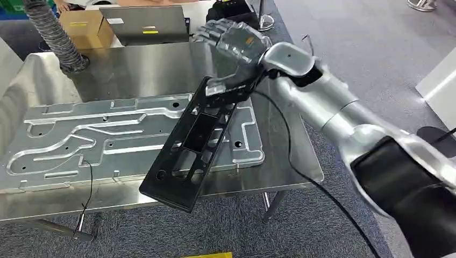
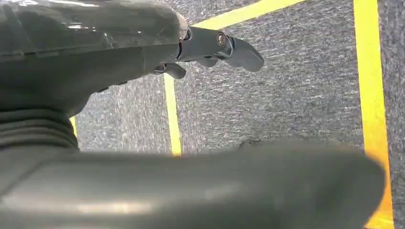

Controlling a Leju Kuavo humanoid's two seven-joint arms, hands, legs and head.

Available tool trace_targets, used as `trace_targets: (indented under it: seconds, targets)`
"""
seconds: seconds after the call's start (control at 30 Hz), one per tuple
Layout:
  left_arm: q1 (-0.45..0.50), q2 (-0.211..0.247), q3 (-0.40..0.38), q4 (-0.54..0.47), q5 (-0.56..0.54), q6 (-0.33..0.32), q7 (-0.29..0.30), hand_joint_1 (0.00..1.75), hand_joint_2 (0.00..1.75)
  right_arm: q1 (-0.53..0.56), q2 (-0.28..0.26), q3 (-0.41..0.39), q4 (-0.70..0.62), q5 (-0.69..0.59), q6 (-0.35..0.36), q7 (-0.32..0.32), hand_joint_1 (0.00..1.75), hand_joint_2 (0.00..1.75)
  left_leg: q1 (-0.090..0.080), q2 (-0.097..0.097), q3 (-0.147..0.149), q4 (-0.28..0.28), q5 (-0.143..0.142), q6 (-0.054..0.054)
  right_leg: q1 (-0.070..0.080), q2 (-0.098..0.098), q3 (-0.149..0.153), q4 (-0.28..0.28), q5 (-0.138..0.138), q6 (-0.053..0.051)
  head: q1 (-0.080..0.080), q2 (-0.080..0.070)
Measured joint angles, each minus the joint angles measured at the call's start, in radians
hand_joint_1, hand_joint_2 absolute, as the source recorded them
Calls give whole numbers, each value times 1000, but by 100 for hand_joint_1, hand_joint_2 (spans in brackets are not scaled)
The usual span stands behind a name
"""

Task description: Take the parts from the cabinet and place them on the table.

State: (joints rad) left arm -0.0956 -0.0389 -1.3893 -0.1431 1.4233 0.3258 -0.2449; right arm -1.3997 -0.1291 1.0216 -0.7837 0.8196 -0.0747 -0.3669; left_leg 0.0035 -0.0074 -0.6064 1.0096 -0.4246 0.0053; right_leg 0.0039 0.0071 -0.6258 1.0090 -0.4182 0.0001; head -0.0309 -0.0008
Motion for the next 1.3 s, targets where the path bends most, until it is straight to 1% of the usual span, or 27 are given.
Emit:
trace_targets:
  seconds: [0.03,0.1,0.2,0.27,0.3,0.37,0.43,0.57,0.67,0.7,0.77,0.8,0.87,0.9,0.93,0.97,1.0,1.03,1.07,1.1,1.13,1.17,1.2,1.23,1.27,1.3]
  targets:
    - [2,0,1,0,2,0,-4,0,0,-24,-35,-7,-47,-42,23,9,0,0,0,0,0,0,0,0,0,-1,0,0,0,0,0,0]
    - [5,0,6,0,8,0,-11,0,0,-80,-122,-18,-144,-114,61,24,0,0,0,-3,-2,1,-1,1,0,-3,0,0,-1,1,0,0]
    - [6,0,15,0,16,0,-18,0,0,-137,-225,-21,-249,-195,106,47,0,0,-1,-3,-1,1,-2,3,0,-3,0,0,-1,1,0,0]
    - [7,-1,18,0,23,0,-25,0,0,-178,-306,-18,-333,-254,138,72,0,0,-1,-3,-2,2,-3,4,-1,-3,0,0,-1,2,0,0]
    - [7,-1,21,0,29,0,-32,0,0,-207,-358,-11,-383,-282,153,89,0,0,-2,-3,-2,2,-3,4,-1,-3,0,0,-2,2,0,0]
    - [8,-1,25,0,34,2,-40,0,0,-257,-428,0,-445,-298,171,114,0,0,-1,-3,-2,2,-4,5,-1,-3,0,0,-2,3,0,0]
    - [8,-1,30,0,41,3,-46,0,0,-300,-503,12,-510,-329,188,135,0,0,-1,-3,-1,2,-4,6,-1,-3,0,-1,-3,4,0,0]
    - [10,-2,42,0,51,3,-45,0,0,-372,-675,13,-656,-436,203,178,0,0,-2,-4,-1,3,-6,7,-1,-4,1,-1,-5,6,0,0]
    - [13,-6,44,0,53,3,-35,0,0,-389,-829,-10,-790,-533,197,197,0,0,-2,-5,0,4,-8,10,0,-5,3,-1,-7,8,0,0]
    - [14,-8,44,0,54,3,-29,0,0,-388,-896,-24,-842,-572,184,206,0,0,-2,-5,1,4,-9,9,0,-4,3,-2,-7,9,0,0]
    - [13,-11,46,0,58,3,-22,0,0,-383,-1005,-51,-932,-643,131,219,0,0,-3,-6,1,4,-11,12,0,-4,4,-2,-9,12,0,0]
    - [14,-11,47,0,59,5,-17,0,0,-377,-1072,-66,-977,-682,83,225,0,0,-3,-6,2,4,-13,12,0,-5,5,-2,-10,11,0,0]
    - [12,-14,48,0,60,10,-11,0,0,-384,-1196,-75,-1054,-760,-42,218,0,0,-4,-5,6,5,-16,11,-1,-3,6,-2,-12,11,0,0]
    - [6,-16,48,0,60,11,-8,0,0,-442,-1295,-44,-1114,-805,-94,195,0,0,-6,-8,5,4,-18,15,-2,-7,7,-2,-16,15,0,0]
    - [4,-18,48,0,61,13,-7,0,0,-552,-1408,14,-1179,-826,-94,166,0,0,-6,-16,1,3,-18,16,-3,-16,9,-2,-21,17,0,0]
    - [4,-19,48,0,61,13,-7,0,0,-672,-1494,81,-1223,-830,-72,152,0,0,-6,-24,1,2,-18,15,-3,-26,12,-2,-23,15,0,0]
    - [10,-21,48,0,63,13,-6,0,0,-757,-1559,152,-1271,-830,-68,160,0,0,-4,-24,5,2,-20,13,-3,-24,16,-2,-23,13,1,0]
    - [15,-22,48,0,69,15,-6,0,0,-767,-1602,211,-1311,-827,-111,200,0,0,-3,-14,16,2,-27,11,-2,-13,22,-2,-25,12,1,0]
    - [11,-23,48,0,70,16,-9,0,0,-742,-1654,280,-1373,-795,-204,298,0,0,-4,1,24,2,-34,13,-1,2,28,-2,-27,11,1,0]
    - [2,-24,48,0,72,16,-12,0,0,-668,-1693,316,-1433,-737,-308,400,0,0,-5,7,30,1,-37,13,-1,8,34,-2,-29,12,1,0]
    - [-5,-24,48,0,76,17,-16,0,0,-625,-1727,350,-1492,-697,-435,501,0,0,-6,12,35,1,-41,15,-2,11,37,-2,-31,13,1,0]
    - [-12,-25,49,0,84,18,-19,0,0,-626,-1754,378,-1541,-702,-524,572,0,0,-6,12,36,1,-42,15,-2,12,39,-2,-32,12,1,0]
    - [-15,-25,52,0,88,18,-21,0,0,-635,-1780,399,-1588,-715,-594,615,0,0,-6,13,38,1,-42,16,-2,12,42,-2,-33,12,1,0]
    - [-15,-25,55,0,91,19,-22,0,0,-632,-1801,414,-1625,-725,-623,637,0,0,-5,13,41,1,-43,15,-2,12,44,-2,-34,11,1,0]
    - [-12,-25,58,0,94,20,-22,0,0,-611,-1822,430,-1656,-744,-623,655,0,0,-5,13,44,1,-44,13,-1,12,47,-2,-35,10,1,0]
    - [-12,-25,61,0,99,21,-25,0,0,-600,-1839,449,-1685,-789,-622,680,0,0,-5,13,46,1,-44,13,-1,12,48,-2,-36,10,1,0]
